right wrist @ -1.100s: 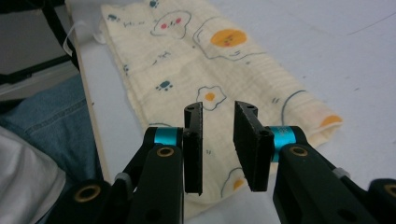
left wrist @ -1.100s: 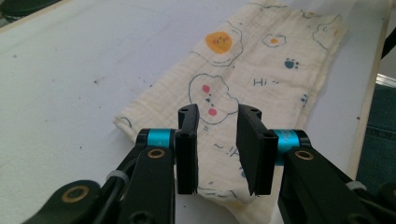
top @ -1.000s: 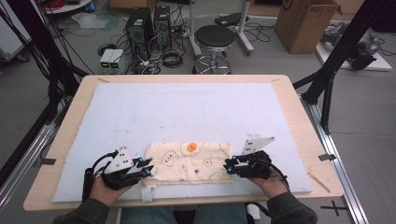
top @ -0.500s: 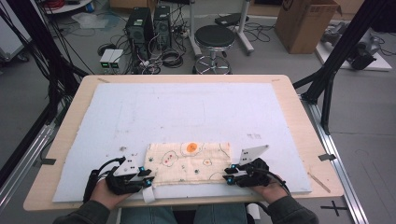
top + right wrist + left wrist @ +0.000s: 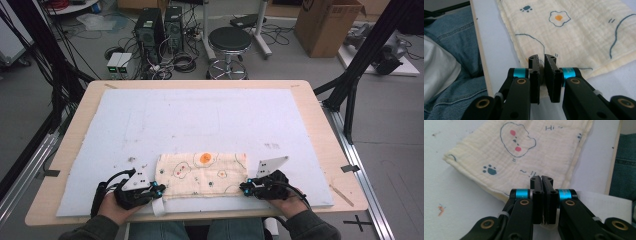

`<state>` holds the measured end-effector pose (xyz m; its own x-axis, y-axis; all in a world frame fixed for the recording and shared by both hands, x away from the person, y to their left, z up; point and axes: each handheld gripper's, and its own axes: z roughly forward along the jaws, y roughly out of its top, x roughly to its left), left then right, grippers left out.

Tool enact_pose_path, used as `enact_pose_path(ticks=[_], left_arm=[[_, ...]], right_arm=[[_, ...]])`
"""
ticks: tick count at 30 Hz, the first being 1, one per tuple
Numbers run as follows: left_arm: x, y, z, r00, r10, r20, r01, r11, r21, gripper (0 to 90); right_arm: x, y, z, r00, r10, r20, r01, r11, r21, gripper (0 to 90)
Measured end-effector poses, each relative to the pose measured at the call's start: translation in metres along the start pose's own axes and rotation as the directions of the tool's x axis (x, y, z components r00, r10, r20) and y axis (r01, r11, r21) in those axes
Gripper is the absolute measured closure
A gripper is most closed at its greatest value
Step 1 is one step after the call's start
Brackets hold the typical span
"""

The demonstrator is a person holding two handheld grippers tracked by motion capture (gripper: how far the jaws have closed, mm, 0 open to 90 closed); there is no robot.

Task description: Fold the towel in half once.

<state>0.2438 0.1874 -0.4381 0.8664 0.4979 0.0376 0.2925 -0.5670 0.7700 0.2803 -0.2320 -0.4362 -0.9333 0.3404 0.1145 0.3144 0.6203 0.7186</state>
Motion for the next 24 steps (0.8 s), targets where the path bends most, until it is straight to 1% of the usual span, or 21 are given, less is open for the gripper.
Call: enact_pose_path(ticks=[1, 3, 4, 5, 7, 8, 10, 11, 12, 13, 14, 15, 17, 18, 19, 20, 21, 22, 24], left_arm=[[0.0, 0.0, -0.001, 1.0, 0.001, -0.002, -0.001, 1.0, -0.009, 87.3], [-0.001, 0.002, -0.005, 0.9998, 0.003, -0.019, -0.004, 0.9996, -0.029, 87.4], [-0.001, 0.002, -0.007, 0.9998, 0.0, -0.021, -0.001, 0.9991, -0.043, 87.4], [-0.001, 0.003, -0.008, 0.9997, -0.005, -0.023, 0.004, 0.9987, -0.05, 87.4], [-0.002, 0.003, -0.01, 0.9997, -0.003, -0.025, 0.001, 0.9984, -0.056, 87.4], [-0.003, 0.002, -0.011, 0.9998, -0.002, -0.021, 0.001, 0.9982, -0.06, 87.4], [-0.003, 0.002, -0.012, 0.9999, 0.003, -0.017, -0.004, 0.9986, -0.053, 87.4], [-0.004, 0.002, -0.011, 0.9999, -0.002, -0.014, 0.001, 0.9985, -0.054, 87.4], [-0.004, 0.001, -0.011, 0.9999, 0.0, -0.01, -0.001, 0.9986, -0.054, 87.3], [-0.004, 0.001, -0.012, 1.0, -0.004, -0.006, 0.003, 0.999, -0.044, 87.0], [-0.004, 0.001, -0.011, 1.0, -0.007, -0.002, 0.007, 0.999, -0.045, 87.0], [-0.004, 0.0, -0.012, 1.0, -0.01, -0.001, 0.01, 0.9987, -0.05, 86.3], [-0.003, 0.001, -0.013, 0.9997, -0.024, -0.007, 0.024, 0.998, -0.059, 81.8], [-0.002, 0.001, -0.013, 0.9997, -0.024, -0.006, 0.024, 0.9976, -0.065, 79.6], [-0.002, 0.001, -0.014, 0.9994, -0.032, -0.009, 0.031, 0.997, -0.071, 76.5], [-0.001, 0.001, -0.014, 0.9993, -0.034, -0.014, 0.033, 0.9969, -0.071, 72.1], [-0.001, 0.002, -0.014, 0.9991, -0.041, -0.013, 0.04, 0.9963, -0.077, 71.4], [0.0, 0.002, -0.015, 0.9992, -0.038, -0.015, 0.037, 0.996, -0.082, 70.3], [0.001, 0.003, -0.015, 0.9988, -0.046, -0.014, 0.045, 0.9947, -0.093, 69.0]], right_arm=[[0.0, 0.0, -0.001, 1.0, 0.001, -0.003, -0.001, 1.0, -0.006, 83.2], [0.0, 0.0, -0.003, 1.0, -0.003, -0.003, 0.003, 1.0, -0.025, 83.0], [0.0, 0.0, -0.005, 0.9999, 0.008, -0.006, -0.008, 0.999, -0.032, 83.0], [0.0, 0.0, -0.006, 1.0, 0.005, -0.004, -0.005, 0.999, -0.043, 83.0], [0.0, 0.0, -0.008, 1.0, 0.007, -0.006, -0.008, 0.999, -0.052, 83.0], [0.001, 0.0, -0.01, 0.9998, 0.013, -0.015, -0.014, 0.998, -0.066, 83.0], [0.002, 0.0, -0.011, 0.9999, 0.007, -0.015, -0.008, 0.998, -0.067, 83.1], [0.002, 0.0, -0.011, 0.9999, 0.007, -0.015, -0.008, 0.998, -0.067, 83.1], [0.003, -0.001, -0.01, 0.9995, 0.005, -0.031, -0.007, 0.998, -0.06, 82.6], [0.004, -0.002, -0.009, 0.9994, 0.004, -0.034, -0.006, 0.999, -0.054, 81.0], [0.004, -0.002, -0.009, 0.9994, 0.004, -0.034, -0.006, 0.999, -0.054, 81.0], [0.004, -0.002, -0.009, 0.9992, 0.004, -0.041, -0.006, 0.999, -0.051, 78.8], [0.004, -0.002, -0.009, 0.9986, 0.01, -0.052, -0.013, 0.999, -0.053, 75.6], [0.004, -0.001, -0.01, 0.9985, 0.007, -0.054, -0.011, 0.998, -0.063, 74.2], [0.004, -0.001, -0.011, 0.9985, 0.011, -0.053, -0.015, 0.997, -0.073, 73.0], [0.004, 0.0, -0.013, 0.9983, 0.015, -0.057, -0.02, 0.996, -0.092, 70.9], [0.003, 0.0, -0.014, 0.9983, 0.018, -0.056, -0.023, 0.995, -0.1, 69.7], [0.002, 0.0, -0.014, 0.9987, 0.013, -0.05, -0.019, 0.994, -0.106, 68.6], [0.002, 0.0, -0.014, 0.9985, 0.021, -0.05, -0.026, 0.994, -0.11, 68.4]])
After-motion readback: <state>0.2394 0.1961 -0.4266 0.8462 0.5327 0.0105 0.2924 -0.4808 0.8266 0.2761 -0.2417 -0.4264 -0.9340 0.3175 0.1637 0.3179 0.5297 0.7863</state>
